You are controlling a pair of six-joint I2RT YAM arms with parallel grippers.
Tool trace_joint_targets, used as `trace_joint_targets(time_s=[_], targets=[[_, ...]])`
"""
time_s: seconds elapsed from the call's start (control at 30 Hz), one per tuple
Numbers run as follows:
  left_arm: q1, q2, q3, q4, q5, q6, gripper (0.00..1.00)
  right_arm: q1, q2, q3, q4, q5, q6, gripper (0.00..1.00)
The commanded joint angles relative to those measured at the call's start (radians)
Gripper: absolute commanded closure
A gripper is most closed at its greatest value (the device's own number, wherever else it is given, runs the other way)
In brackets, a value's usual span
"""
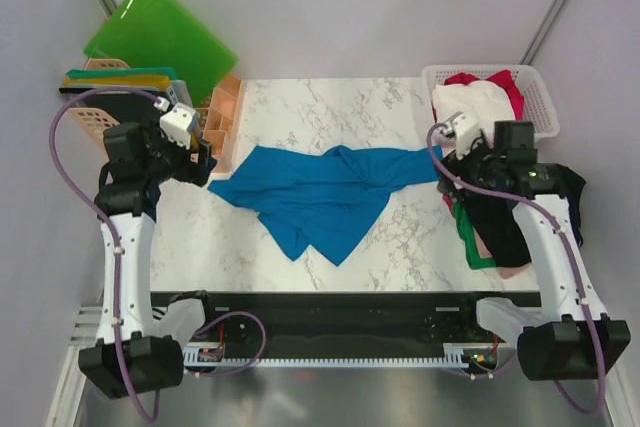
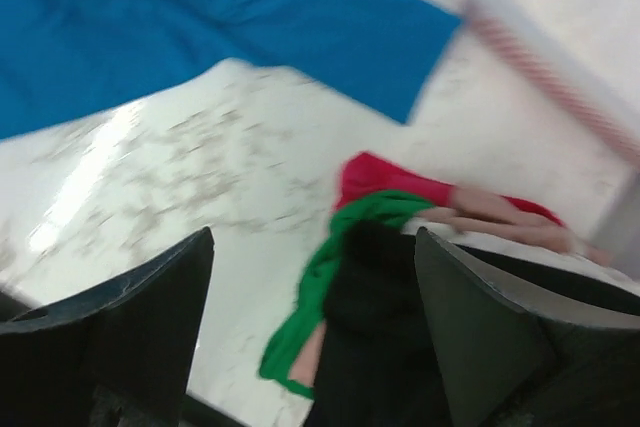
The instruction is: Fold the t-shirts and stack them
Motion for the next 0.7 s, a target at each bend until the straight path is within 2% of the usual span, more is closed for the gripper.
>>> trace_joint_targets(time_s=[0.0,0.03,0.07,0.2,0.23,0.33,0.5,0.67], targets=[[-0.005,-0.043,-0.011,-0.138,0.303,-0.091,0.1,0.168,0.019,-0.123,-0.151,-0.154,-0.058,0.14],[-0.006,-0.046,-0.023,-0.141,0.313,-0.097,0.05,0.206,0.021,-0.143,-0.097,-0.116,-0.02,0.14],[-0.008,-0.051,-0.052,-0.14,0.304,-0.096,0.04,0.246,0.027,-0.153,-0.072,-0.093,-0.016,0.14],[-0.008,-0.074,-0.123,-0.12,0.123,-0.034,0.04,0.493,0.178,-0.174,0.052,0.028,0.062,0.14],[-0.008,-0.079,-0.134,-0.114,0.101,-0.024,0.04,0.603,0.209,-0.173,0.095,0.086,0.083,0.14],[-0.008,-0.085,-0.168,-0.114,0.07,-0.008,0.04,0.778,0.329,-0.165,0.193,0.154,0.122,0.15],[-0.008,-0.074,-0.149,-0.109,0.078,-0.048,0.04,0.889,0.509,-0.092,0.246,0.138,0.113,0.22],[-0.008,-0.071,-0.149,-0.102,0.074,-0.076,0.04,0.934,0.61,-0.021,0.309,0.133,0.113,0.23]])
